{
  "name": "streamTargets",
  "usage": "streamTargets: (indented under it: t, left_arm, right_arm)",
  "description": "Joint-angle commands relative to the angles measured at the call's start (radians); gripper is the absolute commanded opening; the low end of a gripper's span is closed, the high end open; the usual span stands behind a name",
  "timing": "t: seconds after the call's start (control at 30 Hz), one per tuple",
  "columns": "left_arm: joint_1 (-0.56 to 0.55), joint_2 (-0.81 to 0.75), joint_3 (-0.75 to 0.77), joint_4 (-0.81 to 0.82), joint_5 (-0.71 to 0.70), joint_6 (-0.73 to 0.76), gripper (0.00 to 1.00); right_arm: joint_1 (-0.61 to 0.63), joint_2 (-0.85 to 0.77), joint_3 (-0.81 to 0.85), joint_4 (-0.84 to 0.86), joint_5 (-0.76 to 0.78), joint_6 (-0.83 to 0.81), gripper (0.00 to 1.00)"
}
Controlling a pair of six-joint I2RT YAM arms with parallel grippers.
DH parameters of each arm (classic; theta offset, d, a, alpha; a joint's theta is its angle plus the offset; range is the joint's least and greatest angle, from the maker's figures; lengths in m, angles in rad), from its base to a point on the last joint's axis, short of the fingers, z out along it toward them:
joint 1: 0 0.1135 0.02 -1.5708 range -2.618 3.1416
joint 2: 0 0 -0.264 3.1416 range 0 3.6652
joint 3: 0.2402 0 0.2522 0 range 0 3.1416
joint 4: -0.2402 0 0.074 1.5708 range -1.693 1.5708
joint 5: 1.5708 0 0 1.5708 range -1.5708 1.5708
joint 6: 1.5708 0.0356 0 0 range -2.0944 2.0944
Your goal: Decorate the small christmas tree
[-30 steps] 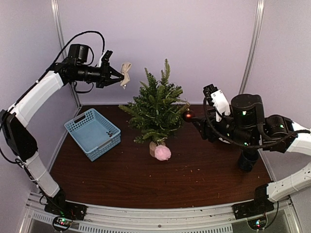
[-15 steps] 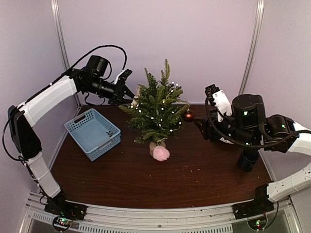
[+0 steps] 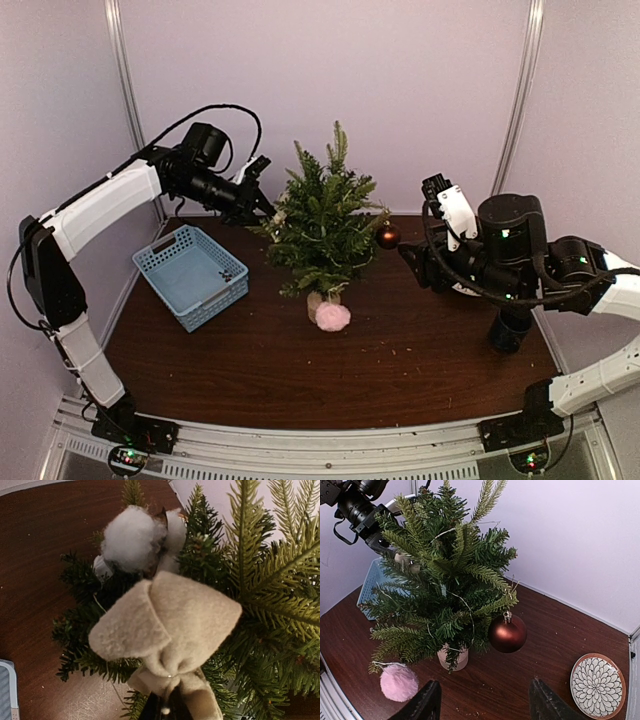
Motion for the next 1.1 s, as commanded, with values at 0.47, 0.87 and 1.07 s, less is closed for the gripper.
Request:
streamTargets:
  t: [0.47,0.87,1.07]
  left_arm:
    - [-0.006,0.008,0.129,-0.078,-0.034,0.045,0.35]
    - [-0.060,0.053,0.158,-0.183,-0.129,0.123,0.44]
    - [-0.061,0.048,0.205,-0.221,-0.188,0.144,0.59]
  right_arm:
    - [-0.003,0.000,0.024,0.003,0.022,0.006,0.64]
    - [-0.003,0.016,0.031,0.013,0.016,-0.004,0.64]
    - [-0.004,0.024,0.037,0.013,0.016,-0.009,0.65]
